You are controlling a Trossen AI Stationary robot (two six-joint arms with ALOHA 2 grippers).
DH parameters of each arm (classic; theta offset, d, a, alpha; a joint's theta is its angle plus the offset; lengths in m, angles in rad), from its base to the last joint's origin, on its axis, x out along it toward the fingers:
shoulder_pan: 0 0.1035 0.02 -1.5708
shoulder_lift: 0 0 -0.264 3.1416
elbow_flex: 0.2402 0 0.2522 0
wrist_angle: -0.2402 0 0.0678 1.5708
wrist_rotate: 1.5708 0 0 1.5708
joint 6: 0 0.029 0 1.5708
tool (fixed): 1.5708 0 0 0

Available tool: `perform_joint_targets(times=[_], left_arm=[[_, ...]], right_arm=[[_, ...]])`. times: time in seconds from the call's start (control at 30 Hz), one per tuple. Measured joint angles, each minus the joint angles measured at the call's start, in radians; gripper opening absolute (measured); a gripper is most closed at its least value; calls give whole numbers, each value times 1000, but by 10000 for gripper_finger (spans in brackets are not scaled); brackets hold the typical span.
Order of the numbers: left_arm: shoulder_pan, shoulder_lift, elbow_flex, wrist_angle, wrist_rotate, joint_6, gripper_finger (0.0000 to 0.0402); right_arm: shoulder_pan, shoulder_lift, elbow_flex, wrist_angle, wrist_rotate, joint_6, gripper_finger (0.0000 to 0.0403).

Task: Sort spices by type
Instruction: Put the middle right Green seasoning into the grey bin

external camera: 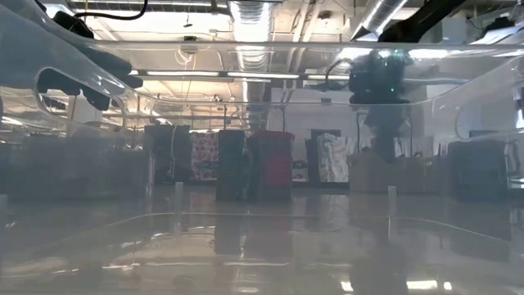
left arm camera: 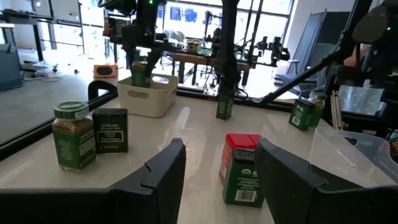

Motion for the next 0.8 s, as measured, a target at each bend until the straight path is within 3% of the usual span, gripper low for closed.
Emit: perform_joint_targets(times=[0.43,0.8], left_arm=[[0,0,0,0,0,0,183],[0,0,0,0,0,0,183]], right_arm=[[28,0,1,41,-1,-139,218],[32,82,1,44,-1,-96,218]])
